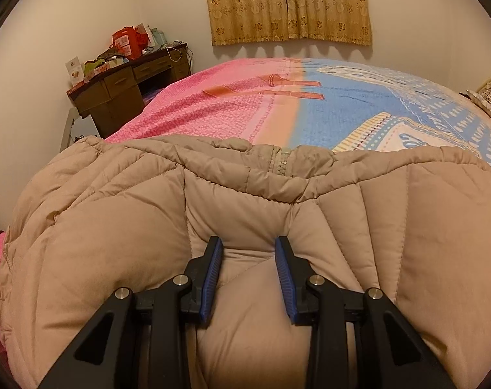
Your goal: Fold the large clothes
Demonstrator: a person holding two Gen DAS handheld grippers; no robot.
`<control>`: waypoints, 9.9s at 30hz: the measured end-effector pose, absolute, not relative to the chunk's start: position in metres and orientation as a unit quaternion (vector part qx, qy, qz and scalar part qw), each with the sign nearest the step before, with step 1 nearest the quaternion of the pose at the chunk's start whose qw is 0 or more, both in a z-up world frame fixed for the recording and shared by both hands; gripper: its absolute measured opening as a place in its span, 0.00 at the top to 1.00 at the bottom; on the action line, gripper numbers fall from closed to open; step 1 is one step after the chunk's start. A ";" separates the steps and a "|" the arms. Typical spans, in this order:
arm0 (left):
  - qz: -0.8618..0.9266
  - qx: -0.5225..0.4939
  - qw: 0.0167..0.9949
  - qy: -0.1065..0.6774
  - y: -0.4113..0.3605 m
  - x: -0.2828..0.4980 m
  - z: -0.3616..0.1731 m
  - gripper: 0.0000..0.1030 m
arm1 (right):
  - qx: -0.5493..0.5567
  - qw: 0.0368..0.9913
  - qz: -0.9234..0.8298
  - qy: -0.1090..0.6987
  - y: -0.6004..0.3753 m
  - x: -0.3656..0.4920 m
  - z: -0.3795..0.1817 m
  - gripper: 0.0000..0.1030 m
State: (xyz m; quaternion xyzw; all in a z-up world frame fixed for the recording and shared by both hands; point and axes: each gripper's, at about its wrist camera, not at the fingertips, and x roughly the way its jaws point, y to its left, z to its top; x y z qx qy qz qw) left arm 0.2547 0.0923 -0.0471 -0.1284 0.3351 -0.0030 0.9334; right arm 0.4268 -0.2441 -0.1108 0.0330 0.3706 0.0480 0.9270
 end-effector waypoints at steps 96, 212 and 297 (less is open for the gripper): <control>-0.266 0.225 0.930 0.113 -0.241 0.152 -0.016 0.77 | 0.351 0.886 0.070 0.296 -0.486 0.230 -0.084 0.63; -0.270 0.170 0.924 0.210 -0.283 0.244 -0.051 0.00 | 0.273 0.908 0.030 0.316 -0.606 0.315 -0.098 0.58; -0.128 0.060 0.922 0.361 -0.260 0.377 -0.064 0.00 | 0.127 0.918 -0.093 0.363 -0.539 0.344 -0.070 0.15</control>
